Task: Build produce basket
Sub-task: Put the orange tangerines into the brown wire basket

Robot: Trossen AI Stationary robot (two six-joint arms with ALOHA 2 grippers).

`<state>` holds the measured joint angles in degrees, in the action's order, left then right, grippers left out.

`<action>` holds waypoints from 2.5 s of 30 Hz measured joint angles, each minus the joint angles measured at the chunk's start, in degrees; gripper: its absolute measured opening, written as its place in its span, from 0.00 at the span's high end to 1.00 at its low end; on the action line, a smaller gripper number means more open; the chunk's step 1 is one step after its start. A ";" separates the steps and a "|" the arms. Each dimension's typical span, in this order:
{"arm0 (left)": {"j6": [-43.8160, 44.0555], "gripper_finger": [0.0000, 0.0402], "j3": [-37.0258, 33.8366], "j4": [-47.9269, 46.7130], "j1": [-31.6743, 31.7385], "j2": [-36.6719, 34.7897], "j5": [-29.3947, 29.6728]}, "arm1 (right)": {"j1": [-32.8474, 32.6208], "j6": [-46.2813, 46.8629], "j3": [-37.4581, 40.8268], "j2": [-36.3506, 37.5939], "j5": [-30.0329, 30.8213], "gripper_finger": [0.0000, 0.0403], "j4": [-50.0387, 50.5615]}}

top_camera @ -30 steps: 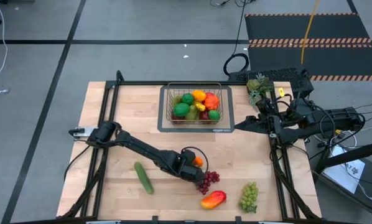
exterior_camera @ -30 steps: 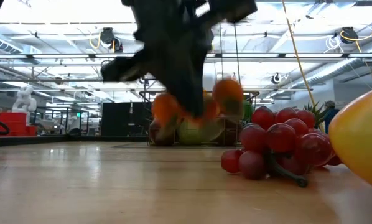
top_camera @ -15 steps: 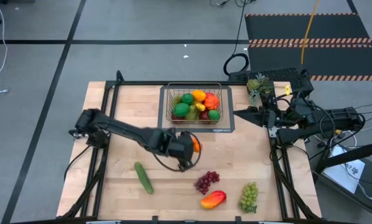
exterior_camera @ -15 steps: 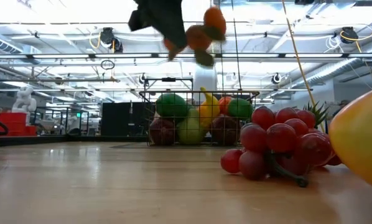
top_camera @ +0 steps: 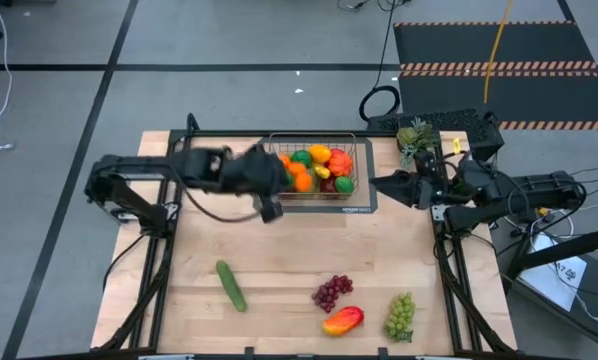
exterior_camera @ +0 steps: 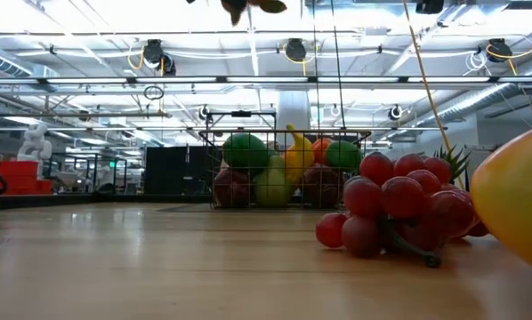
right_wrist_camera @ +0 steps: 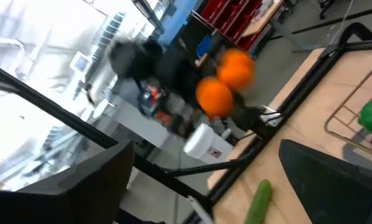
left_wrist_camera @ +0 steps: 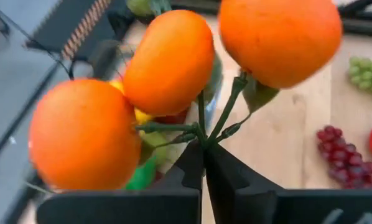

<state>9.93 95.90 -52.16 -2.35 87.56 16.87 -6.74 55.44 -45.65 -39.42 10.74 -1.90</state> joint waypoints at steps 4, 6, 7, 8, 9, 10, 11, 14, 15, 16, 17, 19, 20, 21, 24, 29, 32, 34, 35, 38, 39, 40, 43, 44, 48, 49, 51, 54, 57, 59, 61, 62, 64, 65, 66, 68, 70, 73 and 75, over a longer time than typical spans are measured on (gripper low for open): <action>-5.55 0.98 0.00 0.62 4.12 -4.30 -1.56 | 0.00 -3.66 0.01 -2.53 -0.02 0.02 -0.35; -8.00 0.97 0.00 0.48 5.86 -6.04 -2.05 | 0.00 -5.72 0.02 -4.01 -0.03 0.04 -0.57; -9.39 0.97 0.00 0.71 6.63 -6.54 -2.68 | 0.00 -6.56 0.00 -4.70 -0.07 0.05 -0.80; -10.69 0.96 0.00 1.40 7.35 -7.13 -3.85 | 0.00 -7.35 0.01 -5.25 -0.21 0.07 -0.74; -12.02 0.97 0.00 1.70 8.11 -7.80 -5.04 | -0.02 -8.27 0.02 -5.98 -0.24 0.09 -0.89; -13.47 0.97 0.00 1.50 8.88 -8.43 -6.09 | -0.02 -9.17 0.02 -6.75 -0.24 0.11 -1.73; -14.84 0.98 0.00 1.55 9.55 -8.83 -7.19 | -0.02 -10.07 0.02 -7.32 -0.26 0.14 -2.79; -17.22 0.99 0.00 1.75 11.15 -10.00 -10.48 | -0.02 -14.44 0.02 -8.92 -0.26 0.23 -6.64; -17.58 0.98 0.00 1.80 11.52 -10.21 -10.95 | 0.03 -16.46 -0.02 -9.35 -0.24 0.26 -7.71; -18.10 0.97 0.00 2.25 11.58 -10.31 -11.04 | 0.14 -18.56 -0.02 -9.67 -0.13 0.29 -8.05; -19.10 0.97 0.00 3.03 11.60 -10.41 -11.04 | 0.36 -20.56 0.00 -10.05 0.00 0.32 -8.72; -23.89 0.96 0.00 3.64 11.56 -10.68 -11.10 | 0.97 -23.24 0.00 -10.46 0.08 0.38 -10.02; -27.36 0.97 0.00 4.56 11.46 -10.70 -11.25 | 1.27 -24.01 0.00 -10.45 0.10 0.40 -10.13; -30.92 0.98 0.00 5.85 11.30 -10.70 -11.26 | 1.56 -24.88 0.00 -10.45 0.11 0.43 -10.21; -40.76 0.98 0.00 7.76 11.23 -10.48 -10.97 | 2.26 -27.84 0.00 -10.37 -0.01 0.49 -9.92; -53.77 0.96 -0.04 8.84 11.56 -8.97 -9.92 | 2.27 -30.49 0.00 -10.03 0.11 0.56 -10.05; -56.79 0.98 0.04 10.03 10.79 -8.42 -7.78 | 2.27 -32.58 0.00 -10.13 0.11 0.59 -9.83; -58.50 0.99 -0.02 11.25 10.20 -7.93 -5.79 | 2.27 -33.67 0.00 -10.10 0.11 0.60 -9.85; -59.37 0.98 0.00 12.67 9.85 -7.59 -4.70 | 2.27 -34.16 0.00 -10.10 0.11 0.60 -9.85; -62.15 0.97 0.00 14.63 9.32 -7.35 -2.58 | 2.27 -35.27 0.00 -10.10 0.10 0.61 -9.85; -62.55 0.97 0.00 15.46 9.29 -7.24 -2.35 | 2.27 -35.36 0.00 -10.08 0.12 0.61 -9.85; -62.54 0.97 0.02 16.23 9.29 -7.03 -2.13 | 2.27 -35.36 0.00 -10.10 0.14 0.61 -9.86; -62.37 0.99 0.04 16.39 9.14 -6.73 -1.56 | 2.29 -35.37 0.00 -10.12 0.17 0.61 -9.83; -62.40 0.99 0.02 16.39 8.98 -6.66 -1.33 | 2.29 -35.38 0.00 -10.12 0.20 0.61 -9.83; -64.77 0.97 0.02 16.49 8.45 -6.83 -0.18 | 2.29 -35.38 0.00 -10.12 0.20 0.61 -9.83; -65.46 0.97 0.02 16.50 8.32 -6.83 -0.09 | 2.29 -35.38 0.00 -10.12 0.20 0.61 -9.83; -66.43 0.99 0.02 16.47 8.18 -6.78 -0.06 | 2.29 -35.38 0.00 -10.12 1.04 0.61 -9.82; -65.95 0.98 0.02 16.46 8.15 -6.79 -0.05 | 2.29 -35.36 0.00 -10.12 3.06 0.61 -9.81; -63.81 0.97 0.02 16.44 8.15 -6.79 -0.03 | 2.29 -35.32 0.00 -10.12 4.54 0.61 -9.79; -61.90 0.97 0.02 16.39 8.15 -6.79 -0.13 | 2.29 -35.30 0.00 -10.12 4.59 0.61 -9.83; -57.88 0.99 0.02 16.41 8.15 -6.79 -0.27 | 2.29 -35.26 0.00 -10.12 4.55 0.61 -9.83; -54.88 0.99 0.02 16.41 8.18 -6.79 -0.29 | 2.29 -35.11 0.00 -10.12 4.46 0.61 -9.83; -48.52 0.98 0.02 16.41 8.48 -6.79 -0.35 | 2.29 -33.70 0.00 -10.12 4.38 0.61 -9.83; -45.41 0.97 0.02 16.41 8.67 -6.79 -0.35 | 2.29 -32.67 0.00 -10.12 4.34 0.61 -9.83; -42.47 0.97 0.02 16.41 8.81 -6.79 -0.34 | 2.29 -31.82 0.00 -10.12 4.33 0.61 -9.83; -37.17 0.96 0.02 16.41 8.85 -6.79 -0.33 | 2.29 -30.54 0.00 -10.12 4.33 0.61 -9.83; -32.61 0.97 0.02 16.41 8.81 -6.79 -0.35 | 2.29 -30.23 0.00 -10.12 4.31 0.61 -9.83; -25.03 0.99 0.02 16.41 8.76 -6.79 -0.53 | 2.29 -30.20 0.00 -10.12 4.26 0.61 -9.83; -19.74 0.97 0.02 16.41 8.75 -6.79 -0.51 | 2.29 -30.20 0.00 -10.12 4.25 0.61 -9.83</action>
<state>-9.81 95.92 -35.75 6.41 80.77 16.36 -4.45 25.24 -45.65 -49.54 14.99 -11.73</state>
